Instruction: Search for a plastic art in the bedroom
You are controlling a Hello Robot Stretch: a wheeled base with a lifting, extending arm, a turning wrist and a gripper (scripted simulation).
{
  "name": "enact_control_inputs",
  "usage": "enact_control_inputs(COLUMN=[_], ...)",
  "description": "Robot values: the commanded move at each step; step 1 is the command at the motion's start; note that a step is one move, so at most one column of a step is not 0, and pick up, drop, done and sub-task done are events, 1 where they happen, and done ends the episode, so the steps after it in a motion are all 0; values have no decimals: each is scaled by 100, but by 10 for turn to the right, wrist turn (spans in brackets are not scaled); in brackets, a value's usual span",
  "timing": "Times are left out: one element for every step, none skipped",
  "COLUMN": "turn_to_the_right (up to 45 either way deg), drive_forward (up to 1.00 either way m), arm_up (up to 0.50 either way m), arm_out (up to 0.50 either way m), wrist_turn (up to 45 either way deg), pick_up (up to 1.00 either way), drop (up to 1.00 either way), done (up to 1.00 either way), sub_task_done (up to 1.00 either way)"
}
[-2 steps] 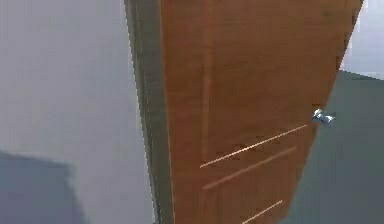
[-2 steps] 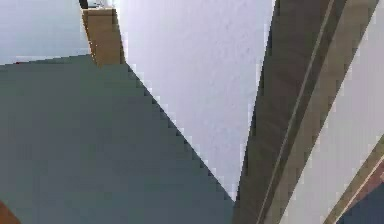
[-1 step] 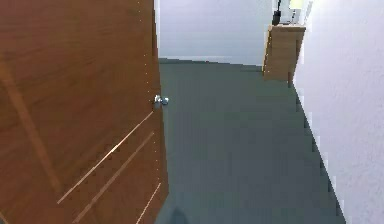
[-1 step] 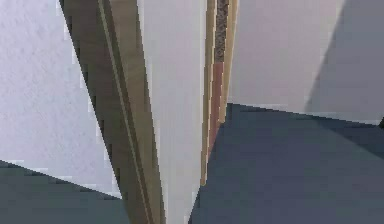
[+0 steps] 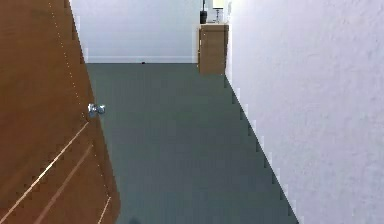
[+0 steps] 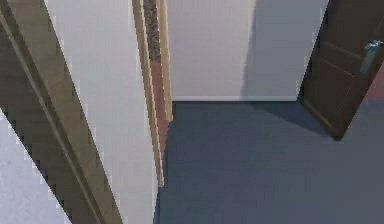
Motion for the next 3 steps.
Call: enact_control_inputs(turn_to_the_right=[0,0,30], drive_forward=[45,100,0], arm_up=[0,0,0], arm_out=[0,0,0], wrist_turn=[0,0,0], pick_up=[0,0,0], drop=[0,0,0], done=[0,0,0], sub_task_done=[0,0,0])
